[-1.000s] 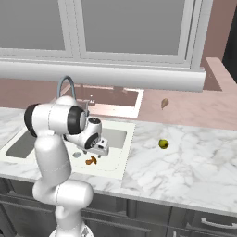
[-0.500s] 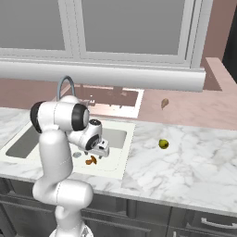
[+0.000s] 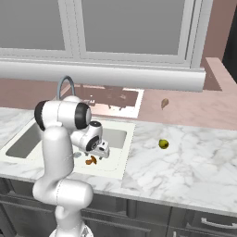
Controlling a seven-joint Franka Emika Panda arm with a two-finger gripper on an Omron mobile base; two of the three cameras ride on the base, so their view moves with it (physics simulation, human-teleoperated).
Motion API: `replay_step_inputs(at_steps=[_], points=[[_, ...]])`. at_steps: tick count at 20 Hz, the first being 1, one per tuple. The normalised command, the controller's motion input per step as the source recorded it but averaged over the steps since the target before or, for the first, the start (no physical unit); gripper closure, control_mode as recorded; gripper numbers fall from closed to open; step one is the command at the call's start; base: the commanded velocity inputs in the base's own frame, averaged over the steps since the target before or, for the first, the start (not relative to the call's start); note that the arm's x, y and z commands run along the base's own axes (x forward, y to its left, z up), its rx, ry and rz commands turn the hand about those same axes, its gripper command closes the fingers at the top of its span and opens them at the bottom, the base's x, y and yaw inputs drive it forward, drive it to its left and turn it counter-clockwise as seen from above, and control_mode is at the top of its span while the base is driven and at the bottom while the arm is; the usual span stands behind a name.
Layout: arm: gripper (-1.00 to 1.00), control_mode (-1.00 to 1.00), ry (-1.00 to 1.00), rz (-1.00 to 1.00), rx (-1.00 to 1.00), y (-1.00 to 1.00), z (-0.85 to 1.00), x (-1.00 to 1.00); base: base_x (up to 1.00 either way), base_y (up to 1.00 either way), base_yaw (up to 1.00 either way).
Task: Turn on the sink faucet. Then move the mushroom from the counter to the sink. Turn off the sink. Move the vegetable from the sink to the pot next to the stove. Finally move the pot to the rear right burner.
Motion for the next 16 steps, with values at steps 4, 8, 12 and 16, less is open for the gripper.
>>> replay_step_inputs(at_steps=[4, 8, 12, 16], points=[[-1.0, -1.0, -0.02, 0.0, 0.0, 0.04, -0.07, 0.0, 0.0, 0.0, 0.0], [-1.0, -1.0, 0.0, 0.0, 0.0, 0.05, -0.06, 0.0, 0.0, 0.0, 0.0], [-1.0, -1.0, -0.01, 0.0, 0.0, 0.04, -0.04, 0.0, 0.0, 0.0, 0.0], [-1.0, -1.0, -0.01, 0.0, 0.0, 0.01, -0.02, 0.0, 0.0, 0.0, 0.0]])
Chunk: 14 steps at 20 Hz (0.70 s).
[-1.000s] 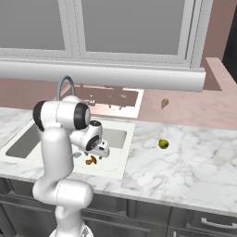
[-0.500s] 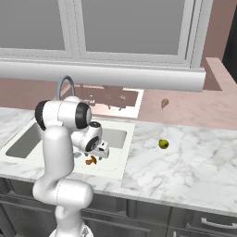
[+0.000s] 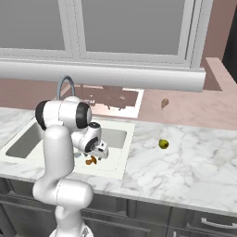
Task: Turn on the sink faucet. Then move the mushroom from the counter to the sink. Turn off the sink. Move the vegetable from the sink to the pot next to the stove. Finally move the pot to the rear right burner.
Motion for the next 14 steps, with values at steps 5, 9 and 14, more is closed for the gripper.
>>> replay_step_inputs(at_steps=[5, 9, 14], points=[[-1.0, -1.0, -0.01, 0.0, 0.0, 0.0, -0.01, 0.0, 0.0, 0.0, 0.0], [-1.0, -1.0, -0.01, 0.0, 0.0, 0.0, -0.03, 0.0, 0.0, 0.0, 0.0], [-1.0, -1.0, -0.01, 0.0, 0.0, 0.0, -0.04, 0.0, 0.0, 0.0, 0.0]])
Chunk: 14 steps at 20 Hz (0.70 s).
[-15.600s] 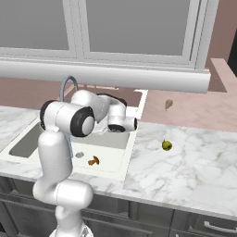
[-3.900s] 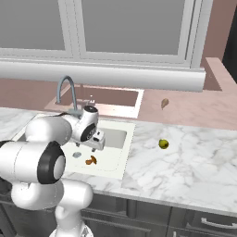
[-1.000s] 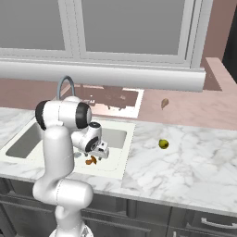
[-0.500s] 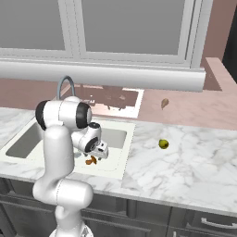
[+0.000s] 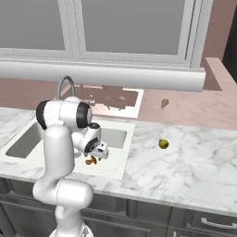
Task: Turn on the sink faucet. Then move the mushroom from the counter to the sink. Turn off the sink. Move the vegetable from the sink to the pot next to the stove. Finally move the pot to the rear right burner.
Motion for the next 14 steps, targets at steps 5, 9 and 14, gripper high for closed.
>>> replay_step_inputs(at_steps=[5, 9, 14], points=[[-1.0, -1.0, -0.01, 0.0, 0.0, 0.0, -0.1, 0.0, 0.0, 0.0, 0.0], [-1.0, -1.0, 0.0, 0.0, 0.0, 0.0, -0.12, 0.0, 0.0, 0.0, 0.0], [-1.0, -1.0, 0.0, 0.0, -0.01, 0.0, -0.13, 0.0, 0.0, 0.0, 0.0]])
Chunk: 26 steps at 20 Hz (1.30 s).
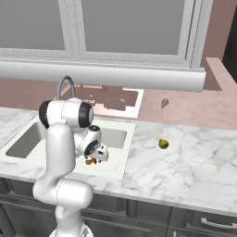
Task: Turn on the sink faucet. Then move the mushroom from the counter to the sink. Turn off the sink. Move the vegetable from the sink to the pot next to the stove. Finally move the pot to the rear right burner.
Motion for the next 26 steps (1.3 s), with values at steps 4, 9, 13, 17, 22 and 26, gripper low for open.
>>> replay_step_inputs(at_steps=[4, 9, 13, 17, 22, 26], points=[[-1.0, -1.0, 0.0, 0.0, 0.0, 0.0, -0.12, 0.0, 0.0, 0.0, 0.0], [-1.0, -1.0, 0.0, 0.0, 0.0, 0.0, -0.09, 0.0, 0.0, 0.0, 0.0], [1.0, -1.0, 0.0, 0.0, 0.0, 0.0, -0.15, 0.0, 0.0, 0.0, 0.0], [1.0, -1.0, 0.0, 0.0, 0.0, 0.0, -0.16, 0.0, 0.0, 0.0, 0.0], [1.0, -1.0, 0.0, 0.0, 0.0, 0.0, -0.11, 0.0, 0.0, 0.0, 0.0], [1.0, -1.0, -0.01, 0.0, 0.0, 0.0, -0.04, 0.0, 0.0, 0.0, 0.0]])
